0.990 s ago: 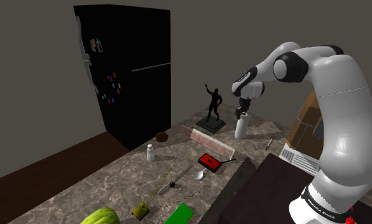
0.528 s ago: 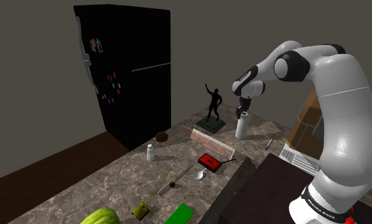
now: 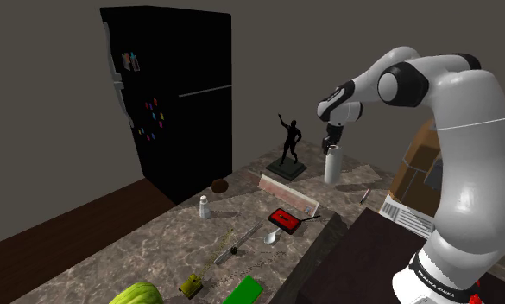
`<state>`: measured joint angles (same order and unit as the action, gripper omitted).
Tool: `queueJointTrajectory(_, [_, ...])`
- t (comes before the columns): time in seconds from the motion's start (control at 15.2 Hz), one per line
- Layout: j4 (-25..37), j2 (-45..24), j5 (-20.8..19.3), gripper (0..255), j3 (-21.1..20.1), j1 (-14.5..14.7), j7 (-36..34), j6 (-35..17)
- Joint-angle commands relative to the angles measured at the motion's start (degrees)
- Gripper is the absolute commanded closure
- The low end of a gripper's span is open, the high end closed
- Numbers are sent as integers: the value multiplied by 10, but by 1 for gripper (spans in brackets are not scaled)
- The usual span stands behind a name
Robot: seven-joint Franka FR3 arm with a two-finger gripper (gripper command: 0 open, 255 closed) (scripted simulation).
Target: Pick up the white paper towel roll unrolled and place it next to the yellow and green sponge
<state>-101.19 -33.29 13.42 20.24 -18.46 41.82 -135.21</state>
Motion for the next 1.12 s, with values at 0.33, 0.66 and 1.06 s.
queueJointTrajectory(0.33, [7, 33, -15, 255, 10, 7, -8, 39])
queueJointTrajectory(0.66, [16, 54, -24, 255, 17, 11, -14, 68])
queueJointTrajectory(1.06, [31, 77, -35, 255, 23, 15, -20, 104])
